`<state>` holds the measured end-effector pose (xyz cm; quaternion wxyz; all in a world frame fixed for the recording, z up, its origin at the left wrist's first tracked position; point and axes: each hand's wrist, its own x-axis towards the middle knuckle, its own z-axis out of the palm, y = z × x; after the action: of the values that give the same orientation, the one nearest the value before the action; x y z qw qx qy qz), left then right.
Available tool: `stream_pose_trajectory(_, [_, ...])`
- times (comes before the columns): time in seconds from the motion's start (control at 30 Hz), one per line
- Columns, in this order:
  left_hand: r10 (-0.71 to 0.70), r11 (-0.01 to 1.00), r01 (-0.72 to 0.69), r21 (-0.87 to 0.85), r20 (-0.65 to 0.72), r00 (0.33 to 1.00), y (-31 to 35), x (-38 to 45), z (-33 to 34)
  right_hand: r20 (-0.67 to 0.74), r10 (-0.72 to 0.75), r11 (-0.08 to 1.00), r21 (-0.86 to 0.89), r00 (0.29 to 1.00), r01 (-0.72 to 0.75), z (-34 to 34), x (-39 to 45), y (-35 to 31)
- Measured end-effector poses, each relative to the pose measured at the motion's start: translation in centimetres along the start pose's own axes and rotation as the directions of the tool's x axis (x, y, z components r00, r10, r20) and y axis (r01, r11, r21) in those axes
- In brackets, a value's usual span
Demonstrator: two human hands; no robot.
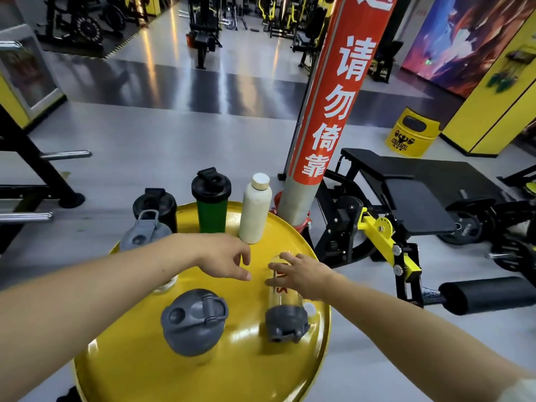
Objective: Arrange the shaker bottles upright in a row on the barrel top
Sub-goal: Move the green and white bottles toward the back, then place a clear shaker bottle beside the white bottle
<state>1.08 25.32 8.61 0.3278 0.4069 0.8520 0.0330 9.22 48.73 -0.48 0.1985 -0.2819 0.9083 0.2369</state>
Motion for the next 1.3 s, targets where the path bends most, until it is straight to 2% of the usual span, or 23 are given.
stream_pose_trajectory(0.13, [-0.032,0.999,0.032,-0.026,-0.012,0.999,-1.0,-0.9,-0.2,-0.046,0.019,0.998,0.068,0.999,-0.016,0.2,1.2,0.6])
stream_pose_trajectory(0.2, [-0.046,0.998,0.045,-0.044,-0.035,0.998,-1.6,-1.3,-0.3,-0.119,0.091,0.977,0.204,0.989,-0.066,0.6,1.5,1.3])
stream_pose_trajectory(0.27, [-0.058,0.996,0.052,-0.068,-0.086,0.995,-2.0,-1.6,-0.3,-0.204,0.196,0.905,0.415,0.959,-0.097,1.0,1.6,1.7])
stream_pose_trajectory(0.3, [-0.066,0.995,0.057,-0.082,-0.112,0.992,-2.2,-1.6,-0.4,-0.226,0.264,0.835,0.540,0.938,-0.105,1.1,1.6,1.7])
stream_pose_trajectory(0.37, [-0.087,0.989,0.070,-0.127,-0.141,0.986,-2.4,-1.6,-0.5,-0.182,0.408,0.601,0.791,0.894,-0.114,0.7,1.6,1.2])
stream_pose_trajectory(0.43, [-0.095,0.983,0.071,-0.171,-0.141,0.985,-2.5,-1.6,-0.6,-0.079,0.501,0.338,0.935,0.862,-0.111,0.4,2.2,0.5])
stream_pose_trajectory(0.47, [-0.095,0.981,0.069,-0.179,-0.138,0.986,-2.5,-1.6,-0.7,-0.041,0.519,0.244,0.964,0.854,-0.102,0.3,2.7,0.3])
stream_pose_trajectory(0.63, [-0.126,0.974,0.098,-0.206,-0.129,0.984,-2.6,-1.6,-0.8,0.051,0.498,0.008,0.998,0.866,-0.063,0.9,4.5,-0.1])
stream_pose_trajectory(0.83, [-0.160,0.916,0.051,-0.398,-0.246,0.956,-1.2,1.0,-0.9,0.059,0.418,-0.013,0.998,0.906,-0.059,-1.2,3.3,1.5])
stream_pose_trajectory(0.93, [-0.142,0.847,-0.003,-0.532,-0.231,0.963,-0.9,2.3,-1.2,0.030,0.491,-0.015,1.000,0.871,-0.025,-2.9,1.7,2.1])
stream_pose_trajectory(1.03, [-0.115,0.774,-0.054,-0.631,-0.223,0.968,-0.7,3.0,-1.4,0.100,0.590,0.004,0.992,0.801,-0.127,-4.4,0.2,1.5])
stream_pose_trajectory(1.13, [-0.150,0.750,-0.044,-0.660,-0.235,0.960,-0.5,3.2,-1.6,0.112,0.588,0.008,0.989,0.801,-0.144,-5.0,-0.1,1.2])
stream_pose_trajectory(1.23, [-0.238,0.782,0.038,-0.622,-0.242,0.941,-1.0,2.6,-2.1,0.142,0.533,-0.099,0.990,0.834,-0.104,-5.7,-0.4,1.8])
stream_pose_trajectory(1.3, [-0.258,0.823,0.079,-0.563,-0.246,0.934,-1.3,2.2,-2.2,0.170,0.554,-0.126,0.985,0.815,-0.120,-5.7,-0.6,2.1])
